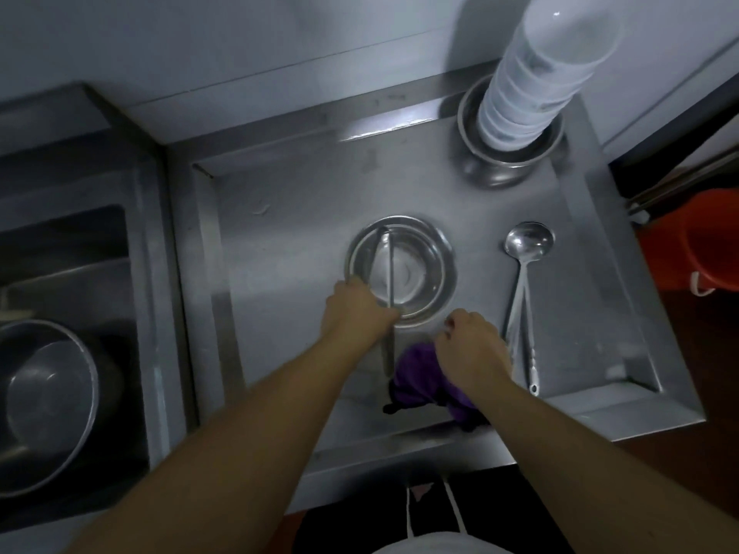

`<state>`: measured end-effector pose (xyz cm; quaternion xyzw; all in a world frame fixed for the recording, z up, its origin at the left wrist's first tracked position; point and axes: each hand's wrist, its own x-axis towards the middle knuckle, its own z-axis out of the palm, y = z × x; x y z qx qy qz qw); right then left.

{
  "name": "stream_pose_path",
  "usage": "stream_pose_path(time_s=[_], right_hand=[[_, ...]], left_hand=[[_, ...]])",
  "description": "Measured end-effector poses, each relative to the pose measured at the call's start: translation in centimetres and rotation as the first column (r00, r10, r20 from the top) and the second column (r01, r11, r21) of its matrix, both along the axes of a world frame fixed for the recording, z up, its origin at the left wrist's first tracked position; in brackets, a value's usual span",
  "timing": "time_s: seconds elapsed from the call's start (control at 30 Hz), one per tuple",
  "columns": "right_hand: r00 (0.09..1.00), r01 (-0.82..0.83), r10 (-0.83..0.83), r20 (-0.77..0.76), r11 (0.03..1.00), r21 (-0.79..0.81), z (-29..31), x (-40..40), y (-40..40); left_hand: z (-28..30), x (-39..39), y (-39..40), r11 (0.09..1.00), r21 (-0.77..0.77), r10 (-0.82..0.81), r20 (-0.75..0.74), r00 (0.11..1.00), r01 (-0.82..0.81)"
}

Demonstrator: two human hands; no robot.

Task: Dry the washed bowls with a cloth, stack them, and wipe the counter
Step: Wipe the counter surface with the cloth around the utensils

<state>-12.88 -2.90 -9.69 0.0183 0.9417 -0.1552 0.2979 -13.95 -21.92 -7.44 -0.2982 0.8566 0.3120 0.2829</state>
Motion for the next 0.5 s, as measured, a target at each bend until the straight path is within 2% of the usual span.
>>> stream_pose_path(time_s=[0.1, 0.27, 0.5], right_hand=[[0.996, 0.089, -0.09, 0.007, 0.995, 0.053, 0.0, -0.9, 4.5], [0.971, 0.236, -0.238, 0.011, 0.967, 0.092, 0.3, -2.0, 12.2], [0.919, 0.394, -0.394, -0.001, 0.918, 0.047, 0.9, -2.2, 19.7]], left_hand=[[0.0, -0.8, 6.0, 0.995, 0.056, -0.082, 0.004, 0.997, 0.081], [-0.7, -1.8, 14.9, 0.983, 0.059, -0.177, 0.016, 0.984, 0.176], [-2.6, -2.2, 22.3, 0.996, 0.024, -0.091, 0.095, 0.991, 0.089]])
